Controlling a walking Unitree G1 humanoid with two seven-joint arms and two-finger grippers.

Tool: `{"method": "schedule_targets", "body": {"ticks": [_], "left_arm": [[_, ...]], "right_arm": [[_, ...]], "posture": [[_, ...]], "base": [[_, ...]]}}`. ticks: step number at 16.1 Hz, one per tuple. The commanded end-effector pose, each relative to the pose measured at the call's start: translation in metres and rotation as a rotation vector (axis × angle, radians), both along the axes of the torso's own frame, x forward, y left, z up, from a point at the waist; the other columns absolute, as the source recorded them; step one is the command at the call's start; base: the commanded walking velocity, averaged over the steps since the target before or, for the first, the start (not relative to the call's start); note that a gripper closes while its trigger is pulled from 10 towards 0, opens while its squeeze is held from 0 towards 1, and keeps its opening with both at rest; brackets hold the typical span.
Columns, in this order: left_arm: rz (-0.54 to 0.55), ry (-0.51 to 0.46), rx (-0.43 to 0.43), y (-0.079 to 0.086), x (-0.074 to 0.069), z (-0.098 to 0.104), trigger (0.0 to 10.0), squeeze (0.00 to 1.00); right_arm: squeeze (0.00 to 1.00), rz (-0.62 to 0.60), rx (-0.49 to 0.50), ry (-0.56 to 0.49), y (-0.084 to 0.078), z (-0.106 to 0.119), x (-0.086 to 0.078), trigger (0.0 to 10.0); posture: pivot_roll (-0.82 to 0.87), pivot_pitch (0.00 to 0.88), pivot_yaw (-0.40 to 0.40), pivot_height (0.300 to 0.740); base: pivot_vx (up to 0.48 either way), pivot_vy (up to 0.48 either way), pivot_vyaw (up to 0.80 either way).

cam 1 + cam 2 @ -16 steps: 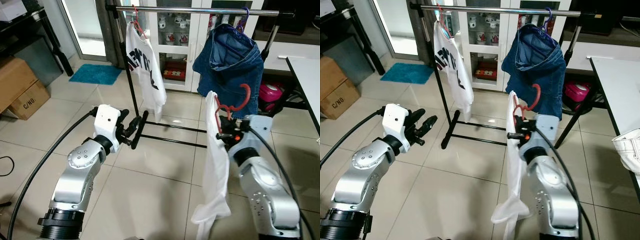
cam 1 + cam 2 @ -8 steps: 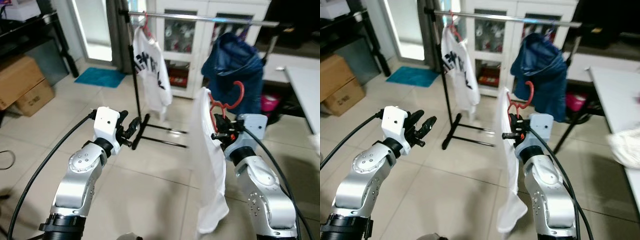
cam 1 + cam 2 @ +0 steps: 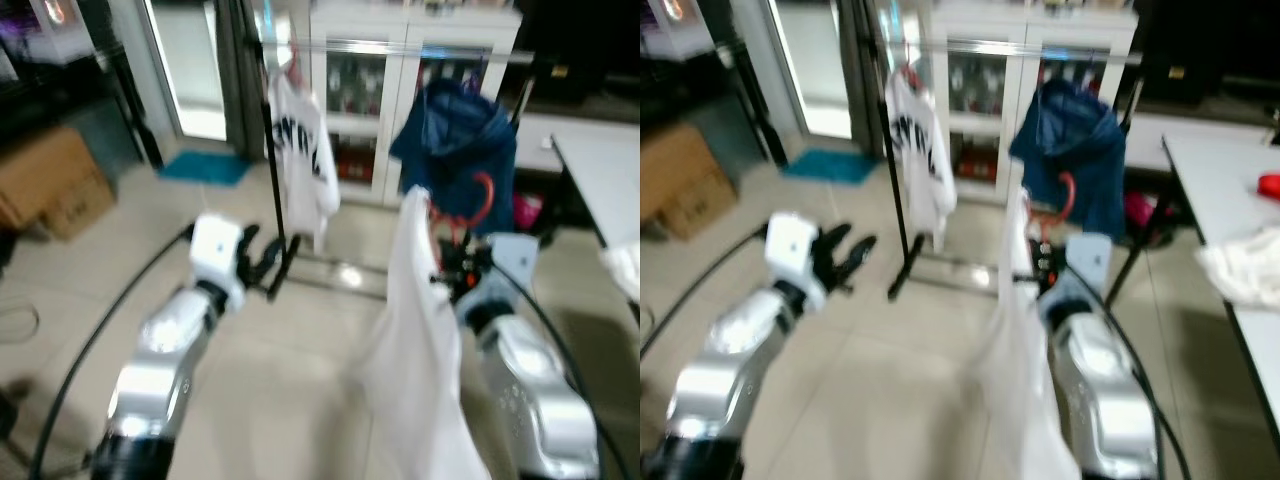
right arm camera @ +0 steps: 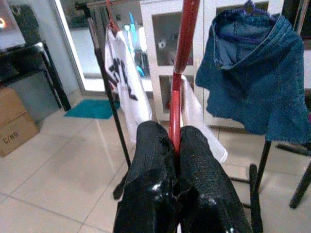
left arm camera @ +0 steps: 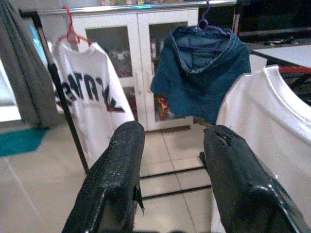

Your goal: Hang hanger

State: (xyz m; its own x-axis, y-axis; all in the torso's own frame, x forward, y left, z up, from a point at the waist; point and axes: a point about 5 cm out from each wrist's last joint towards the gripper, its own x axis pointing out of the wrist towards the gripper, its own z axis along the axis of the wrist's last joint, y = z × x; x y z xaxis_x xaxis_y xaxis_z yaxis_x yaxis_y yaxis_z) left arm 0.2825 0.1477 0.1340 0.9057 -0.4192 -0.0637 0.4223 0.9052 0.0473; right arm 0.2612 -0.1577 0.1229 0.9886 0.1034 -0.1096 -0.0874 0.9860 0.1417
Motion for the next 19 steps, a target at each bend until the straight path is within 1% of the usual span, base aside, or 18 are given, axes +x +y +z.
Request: {"method": "schedule_targets", "body": {"ticks": [1, 4, 9, 13, 15, 19], "left_arm": [[-0.001, -0.018, 0.002, -0.0007, 0.0030, 0.0057, 10.0, 0.00], [0.011, -0.009, 0.000, 0.0018, 0.0016, 0.0031, 10.0, 0.00], [0.010, -0.014, -0.003, 0.0003, 0.0021, 0.0029, 10.0, 0.00], [0.007, -0.013, 0.002, -0.0002, 0.0027, 0.0017, 10.0, 0.00], [0.004, -0.013, 0.004, -0.0003, 0.0027, 0.0012, 10.0, 0.00], [-0.001, -0.013, 0.007, -0.0014, 0.0031, 0.0002, 10.0, 0.00]], "right_arm": [[0.00, 0.027, -0.008, -0.056, 0.0049, 0.0125, 0.0025, 10.0], [0.00, 0.036, -0.020, -0.063, 0.0049, 0.0133, 0.0018, 10.0], [0.00, 0.054, -0.038, -0.060, 0.0065, 0.0125, 0.0016, 10.0], [0.00, 0.051, -0.034, -0.037, 0.0045, 0.0100, 0.0013, 10.0], [0.00, 0.075, -0.050, -0.016, 0.0072, 0.0075, 0.0013, 10.0], [0.00, 0.054, -0.071, -0.010, 0.0036, 0.0061, 0.0030, 10.0]], "posture": [[-0.13, 0.000, 0.031, 0.740], [-0.13, 0.000, 0.028, 0.740], [-0.13, 0.000, 0.027, 0.740], [-0.14, 0.000, 0.029, 0.740], [-0.14, 0.000, 0.030, 0.740], [-0.14, 0.000, 0.029, 0.740]], "base": [[0.326, 0.000, 0.00], [0.324, 0.000, 0.00], [0.326, 0.000, 0.00], [0.328, 0.000, 0.00], [0.332, 0.000, 0.00], [0.331, 0.000, 0.00]]}}
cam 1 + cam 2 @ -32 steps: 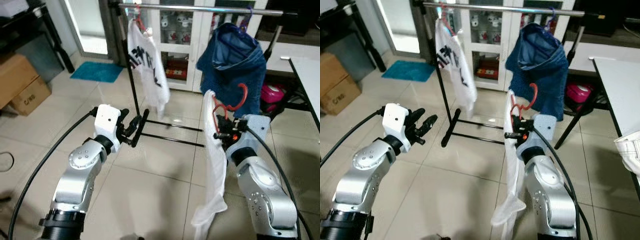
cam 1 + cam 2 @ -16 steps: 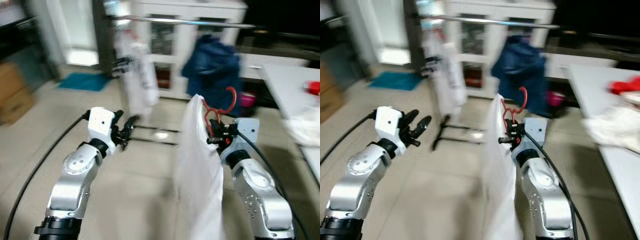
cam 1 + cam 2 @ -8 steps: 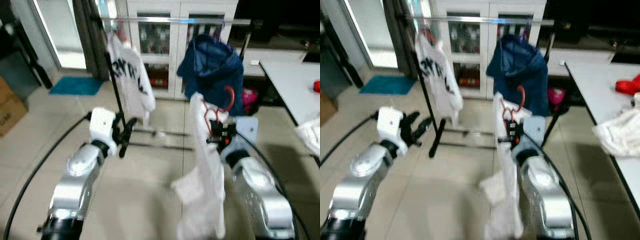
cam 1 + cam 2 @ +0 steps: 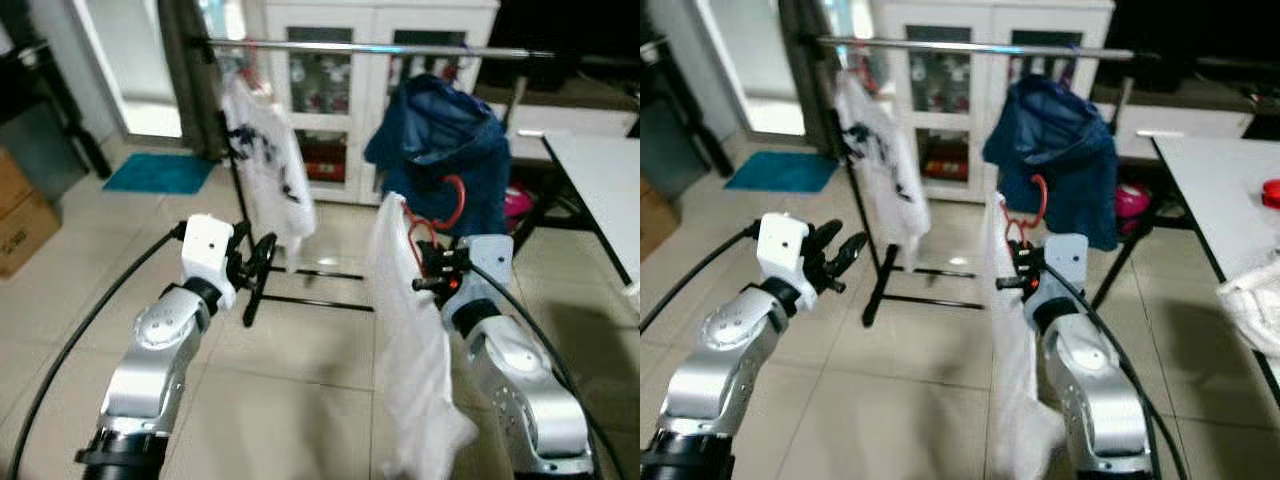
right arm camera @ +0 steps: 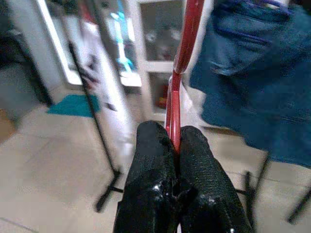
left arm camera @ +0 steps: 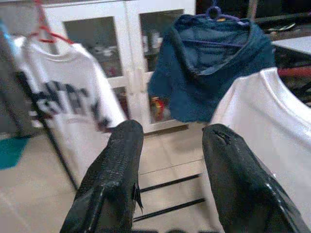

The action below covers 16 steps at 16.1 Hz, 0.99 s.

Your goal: Hang hanger

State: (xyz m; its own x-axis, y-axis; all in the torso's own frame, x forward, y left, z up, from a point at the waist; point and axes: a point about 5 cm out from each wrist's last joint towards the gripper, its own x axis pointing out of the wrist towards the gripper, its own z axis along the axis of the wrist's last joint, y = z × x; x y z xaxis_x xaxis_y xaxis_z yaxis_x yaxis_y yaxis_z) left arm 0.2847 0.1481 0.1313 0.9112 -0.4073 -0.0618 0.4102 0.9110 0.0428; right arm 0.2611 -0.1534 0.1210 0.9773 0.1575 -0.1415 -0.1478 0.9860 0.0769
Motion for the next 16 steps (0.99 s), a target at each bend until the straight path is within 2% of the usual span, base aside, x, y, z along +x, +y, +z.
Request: {"method": "schedule_targets", "body": {"ticks": [1, 2, 5, 9, 11, 16], "left_arm": [[-0.016, -0.013, 0.010, -0.003, 0.001, 0.003, 10.0, 0.00], [-0.016, -0.013, 0.009, -0.003, 0.002, 0.003, 10.0, 0.00], [-0.011, -0.014, -0.003, -0.006, 0.002, 0.002, 10.0, 0.00], [0.004, -0.018, -0.008, -0.015, -0.002, -0.005, 10.0, 0.00], [0.013, -0.024, -0.005, -0.017, -0.004, -0.006, 10.0, 0.00], [0.017, -0.029, -0.020, -0.014, -0.003, -0.003, 10.0, 0.00]], "right_arm": [[0.00, -0.010, -0.007, -0.031, -0.001, 0.008, 0.004, 10.0], [0.00, -0.011, -0.009, -0.029, -0.002, 0.008, 0.004, 10.0], [0.00, -0.013, -0.012, -0.026, -0.006, 0.008, 0.006, 10.0], [0.00, -0.032, -0.012, -0.026, -0.023, 0.013, 0.011, 10.0], [0.00, -0.011, -0.030, -0.036, -0.023, 0.016, 0.013, 10.0], [0.00, -0.052, 0.024, -0.031, -0.025, 0.015, 0.016, 10.0]], "posture": [[-0.14, 0.000, 0.029, 0.740], [-0.14, 0.000, 0.029, 0.740], [-0.15, 0.000, 0.004, 0.740], [-0.16, 0.000, -0.070, 0.740], [-0.16, 0.000, -0.086, 0.740], [-0.15, 0.000, -0.058, 0.740]], "base": [[0.334, 0.000, -0.80], [0.337, 0.000, -0.80], [0.344, 0.000, 0.00], [0.354, 0.000, 0.00], [0.358, 0.000, 0.00], [0.380, 0.000, 0.00]]}}
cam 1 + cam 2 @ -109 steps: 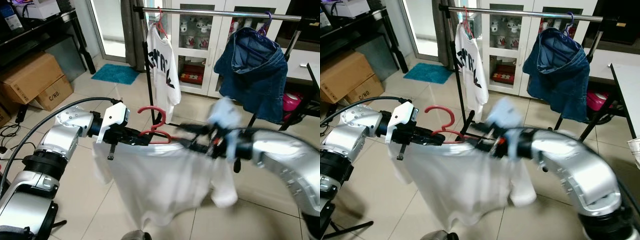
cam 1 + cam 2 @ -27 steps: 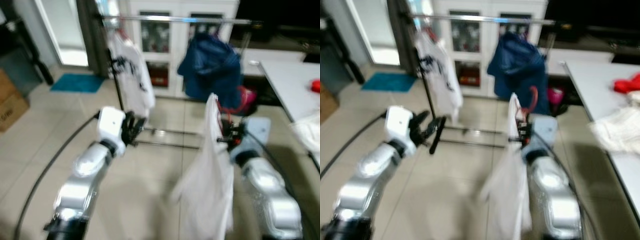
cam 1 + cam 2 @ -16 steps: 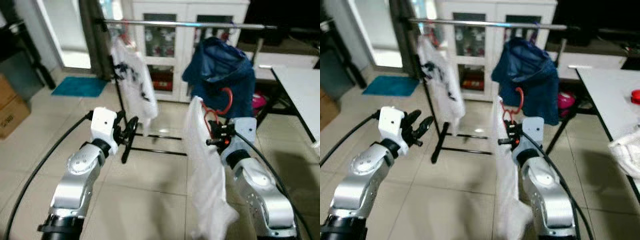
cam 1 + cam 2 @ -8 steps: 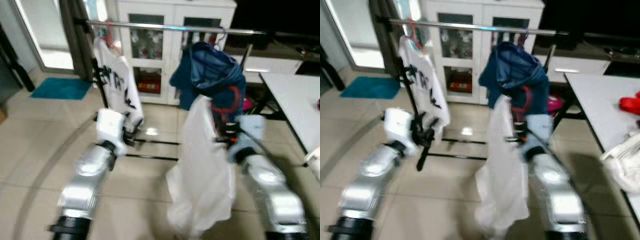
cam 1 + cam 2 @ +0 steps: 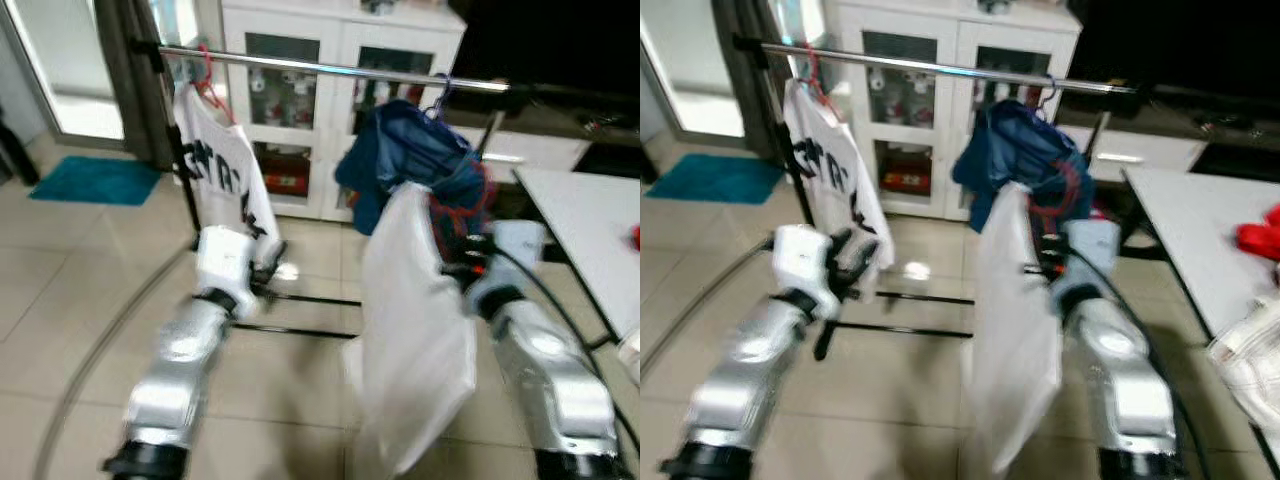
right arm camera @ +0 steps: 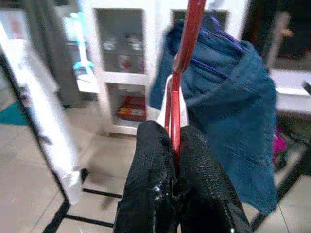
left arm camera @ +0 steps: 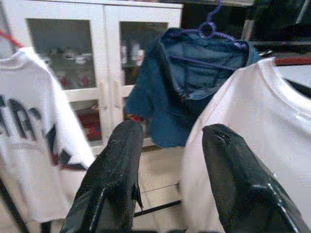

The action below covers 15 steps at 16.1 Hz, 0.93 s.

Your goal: Hang hanger

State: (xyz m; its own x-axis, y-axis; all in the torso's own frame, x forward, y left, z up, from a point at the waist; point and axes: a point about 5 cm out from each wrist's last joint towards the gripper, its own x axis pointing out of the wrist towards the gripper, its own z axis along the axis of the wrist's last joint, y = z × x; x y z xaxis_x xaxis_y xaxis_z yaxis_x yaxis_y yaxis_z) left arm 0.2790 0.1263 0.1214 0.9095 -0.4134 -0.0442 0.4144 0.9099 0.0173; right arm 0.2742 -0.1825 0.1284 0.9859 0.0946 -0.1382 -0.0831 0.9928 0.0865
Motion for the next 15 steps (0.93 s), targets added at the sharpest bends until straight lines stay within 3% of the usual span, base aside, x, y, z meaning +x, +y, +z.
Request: {"method": "schedule_targets", "body": {"ticks": [1, 8, 11, 15], "left_arm": [[0.016, -0.025, 0.014, 0.008, 0.004, 0.006, 10.0, 0.00], [-0.008, -0.023, 0.032, 0.010, 0.007, 0.008, 10.0, 0.00], [-0.031, -0.025, 0.040, 0.008, 0.010, 0.009, 10.0, 0.00], [-0.043, -0.027, 0.046, 0.007, 0.011, 0.010, 10.0, 0.00]], "right_arm": [[0.00, 0.014, 0.011, -0.025, 0.005, 0.006, 0.001, 10.0], [0.00, 0.018, -0.027, 0.002, 0.013, -0.001, -0.002, 10.0], [0.00, 0.012, -0.047, 0.001, 0.015, -0.002, -0.004, 10.0], [0.00, 0.024, -0.062, -0.001, 0.017, -0.002, -0.004, 10.0]], "posture": [[-0.15, 0.000, -0.047, 0.740], [-0.14, 0.000, -0.004, 0.740], [-0.15, 0.000, 0.014, 0.740], [-0.13, 0.000, 0.014, 0.740]], "base": [[0.394, 0.000, 0.00], [0.398, 0.000, 0.00], [0.396, 0.000, -0.80], [0.395, 0.000, 0.00]]}}
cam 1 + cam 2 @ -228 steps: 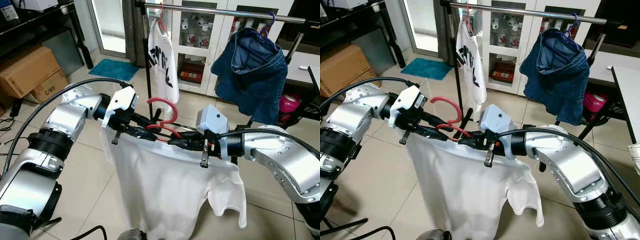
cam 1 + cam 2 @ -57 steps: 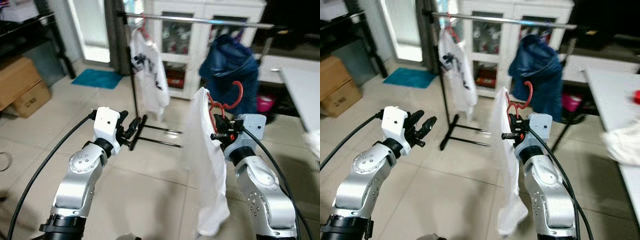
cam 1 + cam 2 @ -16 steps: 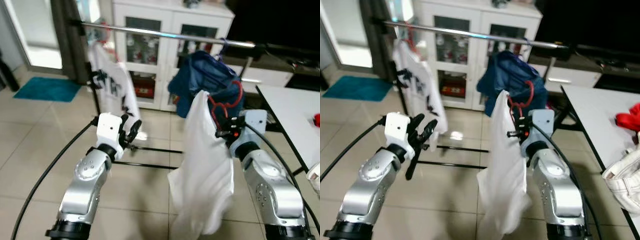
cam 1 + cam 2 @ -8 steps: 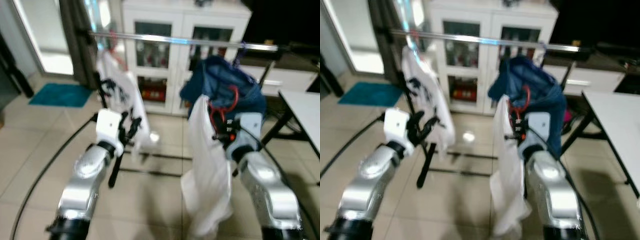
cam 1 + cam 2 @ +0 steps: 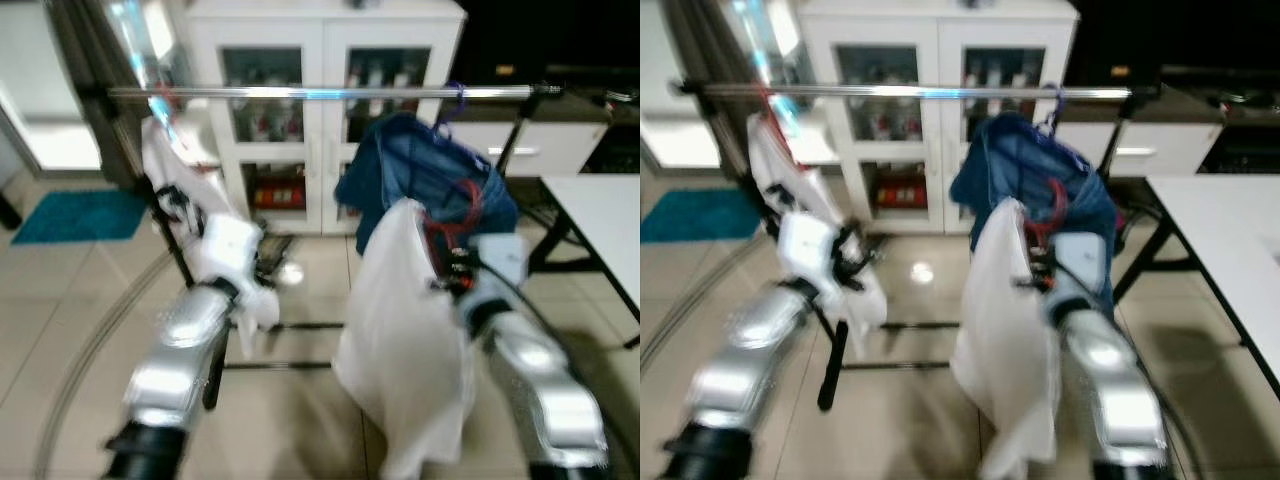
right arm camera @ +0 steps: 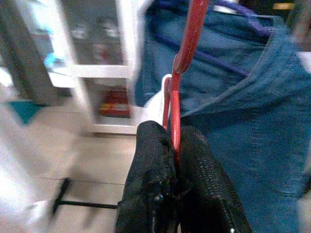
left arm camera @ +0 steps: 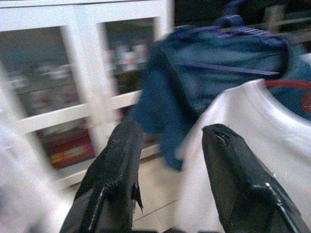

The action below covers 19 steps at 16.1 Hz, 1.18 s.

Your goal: Hang hanger

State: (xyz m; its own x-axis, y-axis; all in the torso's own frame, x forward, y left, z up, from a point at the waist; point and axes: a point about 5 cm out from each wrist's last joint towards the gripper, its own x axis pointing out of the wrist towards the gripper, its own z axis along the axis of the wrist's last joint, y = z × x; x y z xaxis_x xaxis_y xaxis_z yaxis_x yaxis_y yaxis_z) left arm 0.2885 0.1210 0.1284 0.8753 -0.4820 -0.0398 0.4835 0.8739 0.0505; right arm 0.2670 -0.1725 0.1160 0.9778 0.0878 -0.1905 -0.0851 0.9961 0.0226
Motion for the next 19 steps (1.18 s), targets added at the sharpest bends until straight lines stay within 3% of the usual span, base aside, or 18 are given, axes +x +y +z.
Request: {"method": "schedule_targets", "body": {"ticks": [1, 3, 6, 8, 15, 19], "left_arm": [[0.036, -0.011, 0.019, 0.013, 0.001, 0.003, 10.0, 0.00], [0.037, -0.017, 0.019, 0.015, 0.001, 0.005, 10.0, 0.00], [0.037, -0.020, 0.022, 0.017, 0.000, 0.005, 10.0, 0.00], [0.026, -0.026, 0.038, 0.017, -0.001, 0.007, 10.0, 0.00], [-0.030, -0.029, 0.038, 0.014, -0.001, 0.010, 10.0, 0.00], [-0.123, -0.036, 0.043, 0.012, -0.004, 0.013, 10.0, 0.00]], "right_arm": [[0.00, 0.036, 0.005, -0.055, 0.009, 0.011, 0.005, 10.0], [0.00, 0.102, 0.042, -0.098, 0.017, 0.020, 0.007, 10.0], [0.00, 0.224, 0.011, -0.109, 0.030, 0.028, 0.006, 10.0], [0.00, 0.222, 0.014, -0.142, 0.033, 0.037, 0.009, 10.0], [0.00, 0.225, -0.006, -0.216, 0.031, 0.054, 0.024, 10.0], [0.00, 0.204, -0.013, -0.159, 0.032, 0.052, 0.041, 10.0]], "posture": [[-0.13, 0.000, 0.014, 0.740], [-0.12, 0.000, 0.015, 0.740], [-0.12, 0.000, 0.016, 0.740], [-0.11, 0.000, 0.019, 0.740], [-0.10, 0.000, 0.027, 0.740], [-0.10, 0.000, 0.033, 0.740]], "base": [[0.394, 0.000, 0.00], [0.398, 0.000, 0.00], [0.395, 0.000, 0.00], [0.396, 0.000, 0.80], [0.328, 0.000, 0.00], [0.000, 0.000, 0.00]]}}
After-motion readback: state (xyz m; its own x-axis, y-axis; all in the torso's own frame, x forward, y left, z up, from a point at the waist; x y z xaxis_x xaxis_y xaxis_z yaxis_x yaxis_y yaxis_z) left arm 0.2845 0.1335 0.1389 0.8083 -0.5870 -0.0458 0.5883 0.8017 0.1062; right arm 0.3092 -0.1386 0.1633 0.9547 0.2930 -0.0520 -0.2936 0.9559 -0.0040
